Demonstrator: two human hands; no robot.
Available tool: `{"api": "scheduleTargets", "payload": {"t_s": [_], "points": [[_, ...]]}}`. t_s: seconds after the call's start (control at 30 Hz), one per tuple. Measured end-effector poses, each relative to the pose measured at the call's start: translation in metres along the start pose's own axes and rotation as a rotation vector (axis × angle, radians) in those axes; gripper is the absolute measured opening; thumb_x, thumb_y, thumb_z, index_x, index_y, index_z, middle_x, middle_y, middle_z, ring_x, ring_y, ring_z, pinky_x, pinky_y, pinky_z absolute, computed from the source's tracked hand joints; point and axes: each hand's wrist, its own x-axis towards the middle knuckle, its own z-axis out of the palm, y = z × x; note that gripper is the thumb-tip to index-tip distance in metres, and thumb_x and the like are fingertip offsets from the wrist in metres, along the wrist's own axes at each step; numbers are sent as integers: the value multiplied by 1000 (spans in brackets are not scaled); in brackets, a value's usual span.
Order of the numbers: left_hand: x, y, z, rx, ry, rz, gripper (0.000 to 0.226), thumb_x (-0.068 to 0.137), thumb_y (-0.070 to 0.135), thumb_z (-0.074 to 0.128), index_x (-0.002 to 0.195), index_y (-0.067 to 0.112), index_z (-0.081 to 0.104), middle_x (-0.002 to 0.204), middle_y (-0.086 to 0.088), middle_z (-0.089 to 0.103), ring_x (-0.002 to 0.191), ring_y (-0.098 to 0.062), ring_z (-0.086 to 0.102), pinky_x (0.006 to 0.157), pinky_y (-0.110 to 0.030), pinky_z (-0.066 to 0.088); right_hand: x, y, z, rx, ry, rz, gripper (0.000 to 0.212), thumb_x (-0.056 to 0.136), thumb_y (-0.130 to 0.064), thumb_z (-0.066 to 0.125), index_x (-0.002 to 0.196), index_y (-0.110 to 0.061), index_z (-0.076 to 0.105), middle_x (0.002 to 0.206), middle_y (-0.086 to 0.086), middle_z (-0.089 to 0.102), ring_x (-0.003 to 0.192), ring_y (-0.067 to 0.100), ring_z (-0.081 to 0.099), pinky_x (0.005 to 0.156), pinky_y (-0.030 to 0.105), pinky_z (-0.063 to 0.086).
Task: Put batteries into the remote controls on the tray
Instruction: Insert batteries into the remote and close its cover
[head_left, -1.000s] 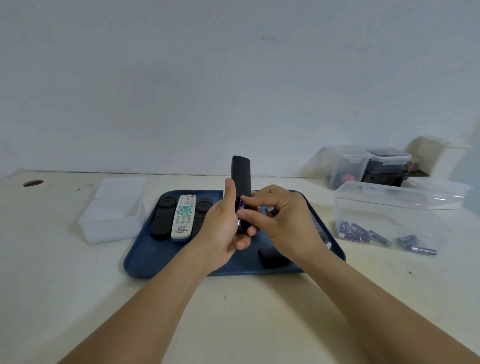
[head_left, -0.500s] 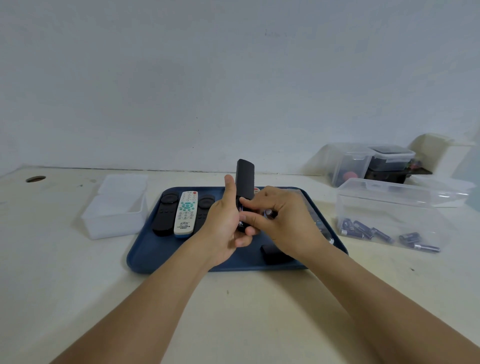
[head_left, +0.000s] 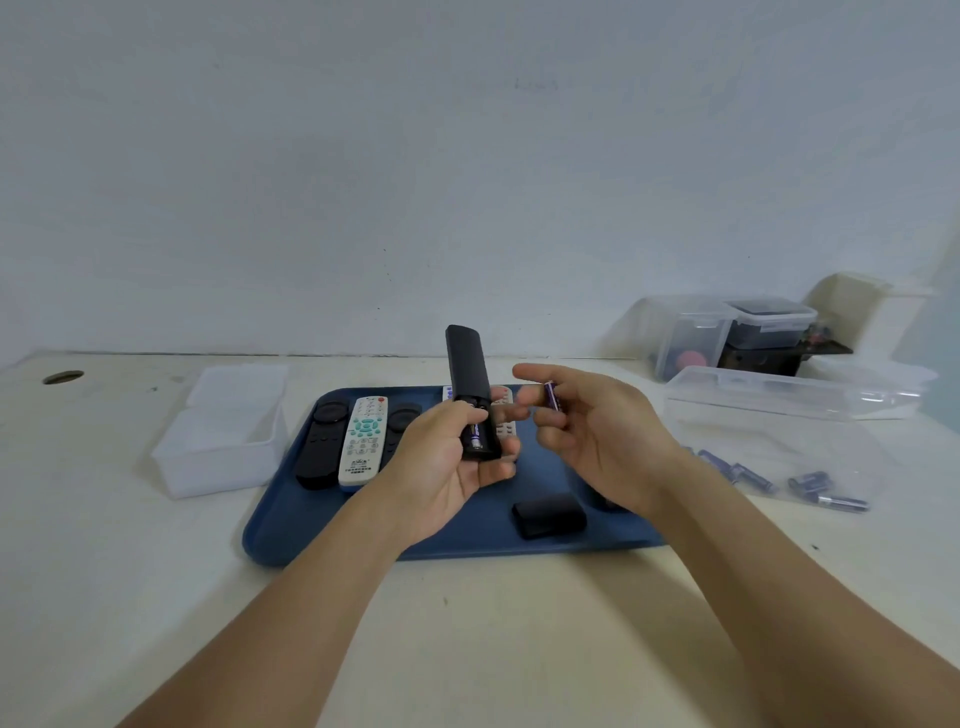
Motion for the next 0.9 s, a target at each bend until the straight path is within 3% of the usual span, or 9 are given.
{"api": "scheduleTargets", "payload": {"t_s": [0.07, 0.13, 0.2, 0.23, 0.33, 0.47, 0.63, 0.73, 0.9], "points": [[-1, 0, -3, -28, -35, 29, 29, 106, 2, 36, 129, -6, 52, 101, -18, 74, 80, -27, 73, 65, -36, 62, -1, -1, -6, -44, -55, -40, 37, 101, 6, 34, 131, 4, 55, 92, 11, 71, 67, 13, 56, 57, 21, 47], [0, 0, -5, -62, -50, 58, 28, 107, 2, 37, 131, -3, 52, 115, -20, 71, 97, -32, 74, 77, -43, 63, 0, -2, -12, -97, -99, -111, 35, 102, 6, 41, 134, -1, 53, 109, 14, 73, 88, 19, 70, 76, 25, 59], [3, 0, -8, -49, -44, 91, 30, 107, 4, 39, 134, 3, 53, 125, -20, 68, 109, -34, 71, 86, -45, 61, 0, -3, -16, -127, -101, -176, 37, 98, 5, 52, 133, -5, 54, 118, 16, 71, 107, 27, 70, 92, 33, 58], [4, 0, -9, -27, -43, 108, 31, 107, 6, 39, 136, 7, 53, 126, -19, 69, 112, -34, 69, 89, -46, 60, -1, -4, -16, -138, -98, -192, 38, 95, 4, 57, 132, -5, 55, 118, 17, 71, 110, 29, 70, 93, 35, 58], [5, -2, -9, 39, -62, 139, 33, 108, 7, 40, 138, 15, 52, 125, -17, 70, 116, -29, 67, 99, -48, 54, -5, -4, -12, -228, -80, -201, 36, 88, 1, 68, 123, -3, 61, 108, 19, 75, 100, 30, 73, 75, 28, 61], [5, -5, -6, 47, -85, 138, 37, 107, 4, 40, 140, 18, 51, 115, -11, 73, 105, -26, 67, 105, -48, 49, -9, -2, -2, -386, 35, -236, 18, 80, 0, 77, 93, 0, 65, 83, 12, 78, 76, 24, 76, 58, 23, 58], [5, -6, -2, 3, -135, 133, 38, 108, 3, 36, 141, 17, 48, 122, -13, 71, 116, -29, 66, 94, -44, 55, -13, 13, 11, -473, 18, -369, 6, 82, 5, 76, 81, -1, 76, 74, 7, 76, 63, 20, 70, 61, 28, 61], [4, -7, -1, -55, -152, 132, 36, 108, 6, 36, 140, 14, 49, 108, -9, 74, 104, -25, 70, 81, -39, 59, -13, 23, 16, -606, 85, -542, 13, 82, 1, 78, 80, -12, 79, 76, 2, 77, 60, 14, 68, 57, 25, 56], [6, -8, 0, -211, -133, 65, 34, 107, 10, 38, 139, 7, 51, 110, -16, 68, 107, -30, 67, 95, -42, 57, -6, 36, 14, -892, 213, -888, 11, 77, -4, 83, 83, -13, 81, 83, -2, 74, 76, 10, 69, 69, 25, 56]]}}
